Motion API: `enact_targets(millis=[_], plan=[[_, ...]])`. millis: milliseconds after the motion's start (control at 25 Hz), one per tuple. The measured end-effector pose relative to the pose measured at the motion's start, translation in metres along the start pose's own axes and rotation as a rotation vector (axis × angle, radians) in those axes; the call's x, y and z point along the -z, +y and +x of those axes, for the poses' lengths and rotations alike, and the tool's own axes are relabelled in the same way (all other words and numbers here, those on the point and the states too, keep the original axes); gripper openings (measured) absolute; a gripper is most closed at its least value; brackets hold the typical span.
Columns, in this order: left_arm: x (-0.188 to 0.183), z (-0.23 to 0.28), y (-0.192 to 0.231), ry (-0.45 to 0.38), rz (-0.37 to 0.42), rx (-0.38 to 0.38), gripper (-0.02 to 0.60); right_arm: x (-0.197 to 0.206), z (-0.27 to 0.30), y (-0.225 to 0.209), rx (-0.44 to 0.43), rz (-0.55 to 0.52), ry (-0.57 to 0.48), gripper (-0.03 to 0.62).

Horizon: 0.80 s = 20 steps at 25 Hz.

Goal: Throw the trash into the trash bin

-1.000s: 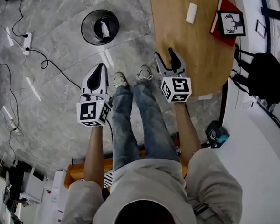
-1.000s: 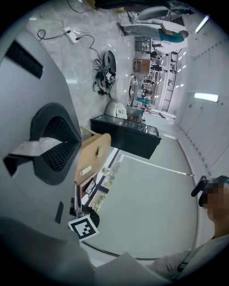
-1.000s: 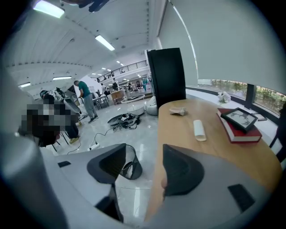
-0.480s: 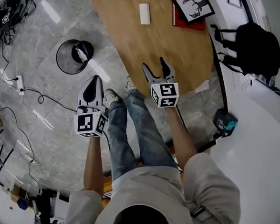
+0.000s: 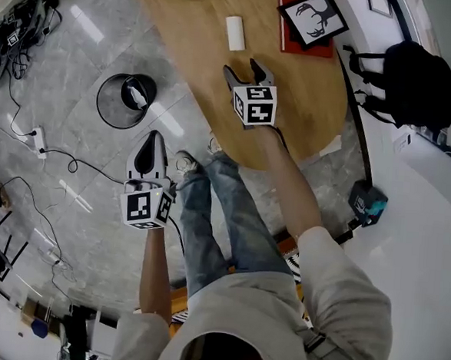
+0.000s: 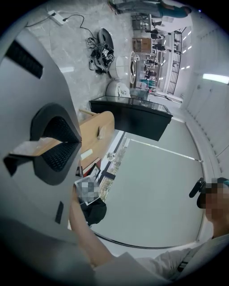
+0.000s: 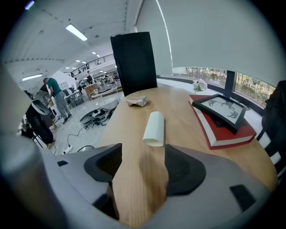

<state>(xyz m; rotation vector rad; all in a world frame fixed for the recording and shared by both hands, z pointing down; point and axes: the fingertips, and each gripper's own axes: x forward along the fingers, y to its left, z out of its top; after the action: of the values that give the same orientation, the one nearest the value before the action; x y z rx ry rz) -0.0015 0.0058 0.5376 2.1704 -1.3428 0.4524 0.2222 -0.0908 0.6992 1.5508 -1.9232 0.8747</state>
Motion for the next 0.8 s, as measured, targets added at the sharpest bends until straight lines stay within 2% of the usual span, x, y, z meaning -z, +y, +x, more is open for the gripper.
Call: enact_targets(millis=[240,440,480,520,680,800], plan=[[0.011,-0.011,0.014,0.016,-0.015,-0.032,0.018,-0.018,0.048,-0.022,0.046,0.045,0.068,0.305],[0.013,-0.017,0.021,0.018,-0.023,-0.05,0.018,-0.018,0.069,-0.03,0.079,0.046,0.139,0.303],[0.012,-0.018,0.022,0.016,-0.024,-0.053,0.018,-0.017,0.071,-0.033,0.097,0.05,0.147,0.277],[0.011,-0.02,0.024,0.013,-0.024,-0.056,0.018,-0.018,0.071,-0.035,0.111,0.047,0.149,0.231],[0.009,-0.022,0.03,0.006,-0.023,-0.065,0.018,-0.022,0.068,-0.032,0.101,0.012,0.127,0.207],[0.01,-0.02,0.031,0.005,-0.029,-0.066,0.018,-0.023,0.053,-0.021,0.06,-0.009,0.077,0.204]])
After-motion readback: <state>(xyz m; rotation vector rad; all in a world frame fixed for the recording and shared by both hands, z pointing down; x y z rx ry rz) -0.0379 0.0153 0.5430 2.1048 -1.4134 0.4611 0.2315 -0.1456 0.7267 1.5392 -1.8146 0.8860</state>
